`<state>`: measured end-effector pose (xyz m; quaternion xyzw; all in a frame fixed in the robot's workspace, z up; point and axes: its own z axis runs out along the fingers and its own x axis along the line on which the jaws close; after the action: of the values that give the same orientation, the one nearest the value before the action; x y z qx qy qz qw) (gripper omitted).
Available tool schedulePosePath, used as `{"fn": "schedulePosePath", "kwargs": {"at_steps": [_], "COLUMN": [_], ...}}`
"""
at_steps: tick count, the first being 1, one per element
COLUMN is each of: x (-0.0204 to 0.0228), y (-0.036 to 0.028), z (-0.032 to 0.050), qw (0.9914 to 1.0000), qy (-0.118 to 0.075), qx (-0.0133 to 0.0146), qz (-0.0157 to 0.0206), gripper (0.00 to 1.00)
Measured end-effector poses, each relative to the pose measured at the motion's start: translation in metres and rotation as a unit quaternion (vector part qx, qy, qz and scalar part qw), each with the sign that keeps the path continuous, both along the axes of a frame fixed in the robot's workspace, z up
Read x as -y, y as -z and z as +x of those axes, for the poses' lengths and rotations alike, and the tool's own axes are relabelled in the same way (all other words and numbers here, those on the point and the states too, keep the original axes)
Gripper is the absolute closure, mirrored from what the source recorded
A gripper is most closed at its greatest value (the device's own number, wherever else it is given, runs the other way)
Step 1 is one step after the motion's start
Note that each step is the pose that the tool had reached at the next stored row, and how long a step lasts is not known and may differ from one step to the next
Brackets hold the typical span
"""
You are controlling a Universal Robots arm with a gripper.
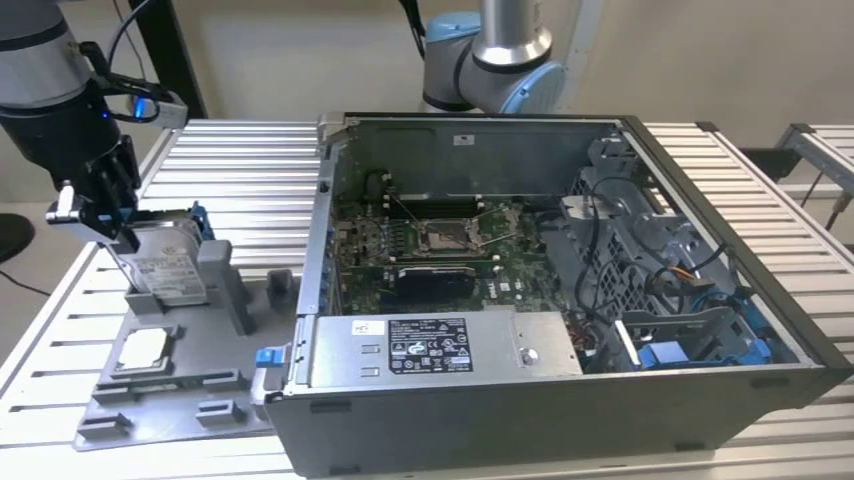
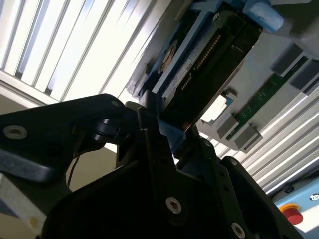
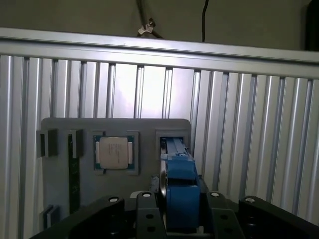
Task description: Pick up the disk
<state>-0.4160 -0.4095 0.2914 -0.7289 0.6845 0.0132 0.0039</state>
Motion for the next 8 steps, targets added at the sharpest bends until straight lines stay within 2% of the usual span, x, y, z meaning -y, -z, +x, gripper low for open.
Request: {"fn": "schedulePosePath", "kwargs": {"at_steps": [2, 8], "x": [0.0, 0.0], "y": [0.0, 0.0001], "z": [0.0, 0.0], "qw": [0.99999, 0.99999], "qy": [0.0, 0.0], "qx": [0.0, 0.0001], "qz": [0.0048, 0.005], "gripper": [1.0, 1.0]}}
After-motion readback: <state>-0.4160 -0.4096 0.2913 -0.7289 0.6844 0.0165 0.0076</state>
